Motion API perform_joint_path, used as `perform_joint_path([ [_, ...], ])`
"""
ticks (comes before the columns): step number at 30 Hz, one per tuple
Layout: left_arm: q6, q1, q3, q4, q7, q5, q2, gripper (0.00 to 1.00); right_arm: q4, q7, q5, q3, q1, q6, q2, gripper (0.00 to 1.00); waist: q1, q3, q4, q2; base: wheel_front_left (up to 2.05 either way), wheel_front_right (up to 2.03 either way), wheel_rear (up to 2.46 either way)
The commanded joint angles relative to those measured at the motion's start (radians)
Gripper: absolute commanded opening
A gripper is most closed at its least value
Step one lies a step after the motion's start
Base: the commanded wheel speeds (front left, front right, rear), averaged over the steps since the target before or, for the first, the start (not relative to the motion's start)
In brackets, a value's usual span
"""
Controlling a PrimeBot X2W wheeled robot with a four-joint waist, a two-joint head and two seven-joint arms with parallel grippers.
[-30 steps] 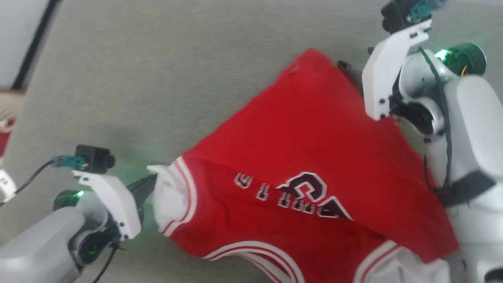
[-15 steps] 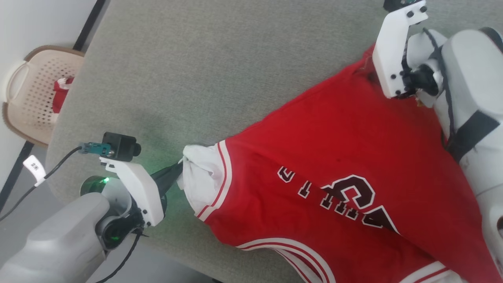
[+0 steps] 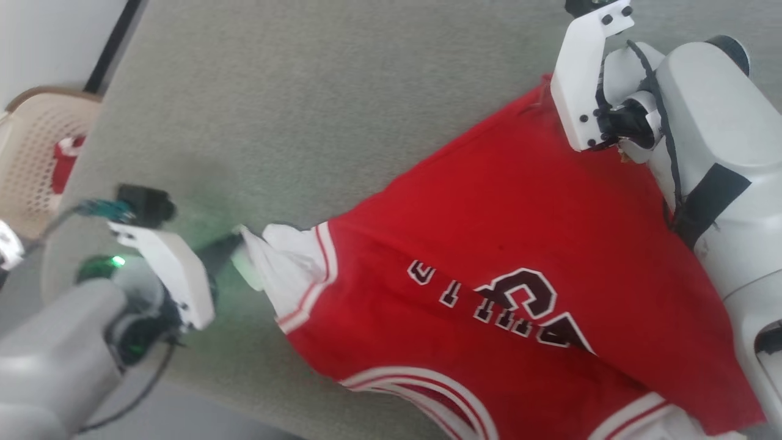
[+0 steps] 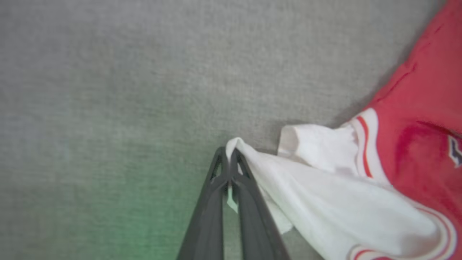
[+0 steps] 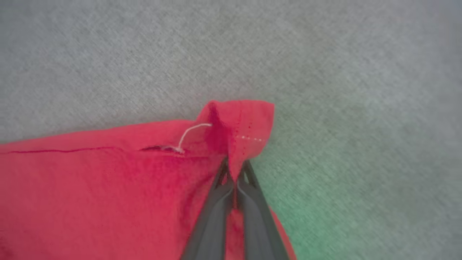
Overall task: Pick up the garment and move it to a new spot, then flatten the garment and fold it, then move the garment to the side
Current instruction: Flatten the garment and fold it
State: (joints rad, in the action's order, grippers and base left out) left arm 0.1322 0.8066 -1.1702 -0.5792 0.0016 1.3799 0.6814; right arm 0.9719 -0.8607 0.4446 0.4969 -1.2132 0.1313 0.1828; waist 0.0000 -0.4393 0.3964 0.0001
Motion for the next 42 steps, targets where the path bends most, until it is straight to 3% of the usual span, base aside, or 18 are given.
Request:
perform_joint_path([
  [1,-0.004,0.033,0.009,0.001,0.007,-0.003,0.022,0.00,-0.018,0.019,0.021,0.013,0.012,-0.001,0.017,0.00,0.0000,0.028,-0.041,-0.0001,0.00,0.00,0.00],
  [8,-0.009,0.159,0.035,0.026,0.063,-0.038,0.135,0.00,-0.142,0.075,0.106,0.064,0.027,-0.001,0.080,0.00,0.0000,0.104,-0.147,-0.0001,0.00,0.00,0.00],
  [17,-0.082,0.347,0.064,0.071,0.212,-0.072,0.226,0.00,-0.321,0.090,0.169,0.057,0.058,-0.001,0.160,0.00,0.0000,0.211,-0.274,-0.0001,0.00,0.00,0.00],
  [28,-0.115,0.519,0.068,0.067,0.346,-0.127,0.240,0.00,-0.472,0.048,0.177,-0.017,0.070,-0.001,0.197,0.00,0.0000,0.293,-0.378,-0.0001,0.00,0.00,0.00],
  [34,-0.106,0.604,0.073,0.040,0.381,-0.154,0.223,0.00,-0.530,0.031,0.133,-0.089,0.068,-0.001,0.184,0.00,0.0000,0.295,-0.414,-0.0001,0.00,0.00,0.00],
  [42,-0.066,0.754,0.114,-0.055,0.259,-0.226,0.166,0.00,-0.525,0.122,-0.007,-0.190,-0.006,-0.001,0.108,0.00,0.0000,0.177,-0.438,-0.0001,0.00,0.00,0.00],
])
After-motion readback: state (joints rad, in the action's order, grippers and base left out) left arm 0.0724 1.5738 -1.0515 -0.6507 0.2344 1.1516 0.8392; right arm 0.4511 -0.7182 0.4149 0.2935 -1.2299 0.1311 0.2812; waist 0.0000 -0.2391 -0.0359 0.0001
